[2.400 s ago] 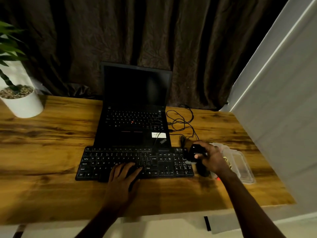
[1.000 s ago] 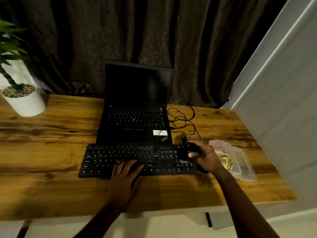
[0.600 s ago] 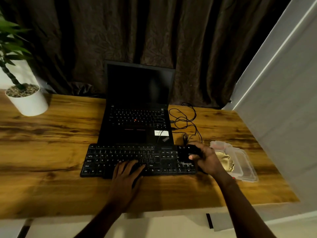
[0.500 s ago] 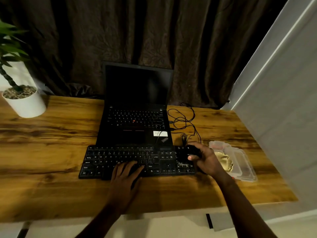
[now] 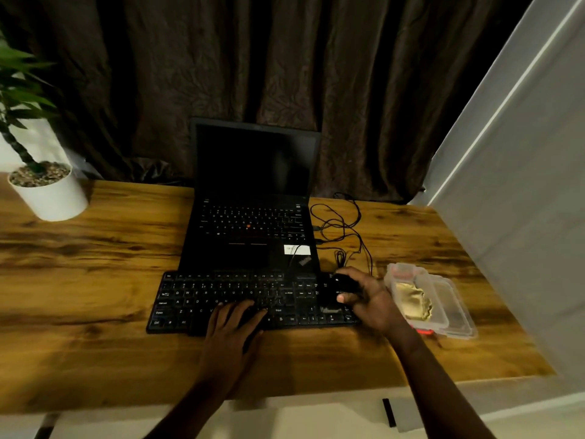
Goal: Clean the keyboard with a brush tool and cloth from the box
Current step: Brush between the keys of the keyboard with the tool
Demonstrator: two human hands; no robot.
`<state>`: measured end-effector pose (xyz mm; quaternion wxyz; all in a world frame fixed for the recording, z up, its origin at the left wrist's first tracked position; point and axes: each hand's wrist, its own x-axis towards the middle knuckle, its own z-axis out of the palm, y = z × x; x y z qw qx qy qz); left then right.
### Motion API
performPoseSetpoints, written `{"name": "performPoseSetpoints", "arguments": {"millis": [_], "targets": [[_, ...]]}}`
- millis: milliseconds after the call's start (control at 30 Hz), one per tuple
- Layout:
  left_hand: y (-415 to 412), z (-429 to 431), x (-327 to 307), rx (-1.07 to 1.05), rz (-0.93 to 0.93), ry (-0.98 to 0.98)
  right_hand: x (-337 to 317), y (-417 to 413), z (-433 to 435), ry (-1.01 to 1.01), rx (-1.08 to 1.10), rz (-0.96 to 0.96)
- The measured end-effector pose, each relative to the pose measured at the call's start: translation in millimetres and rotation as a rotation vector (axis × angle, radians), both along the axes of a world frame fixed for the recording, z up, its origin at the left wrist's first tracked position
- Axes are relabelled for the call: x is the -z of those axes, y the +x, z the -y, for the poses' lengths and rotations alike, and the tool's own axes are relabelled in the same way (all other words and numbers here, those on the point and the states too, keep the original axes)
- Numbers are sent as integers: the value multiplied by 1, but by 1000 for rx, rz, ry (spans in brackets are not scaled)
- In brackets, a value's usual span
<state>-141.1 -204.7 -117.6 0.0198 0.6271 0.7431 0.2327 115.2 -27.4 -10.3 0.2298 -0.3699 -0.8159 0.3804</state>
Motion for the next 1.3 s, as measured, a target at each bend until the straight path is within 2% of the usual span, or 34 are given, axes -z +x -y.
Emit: {"name": "performPoseSetpoints", "arguments": {"millis": [233,500,767,900,1033,1300], "targets": [[0,0,2,4,-2,-17,-7,39,-18,70,115,97],[0,0,3,4,-11,21,-3,9,-4,64,49,33],[2,0,1,-1,-6,6,-11,49,-18,147,139,93],[2,1,1,-6,-4,4,-5,25,-2,36,68,28],[1,1,3,0,-14,16,-1,12,4,-21,9,68],[3,1,-2,-9,-11,6,-11,43,-6,34,123,51]]}}
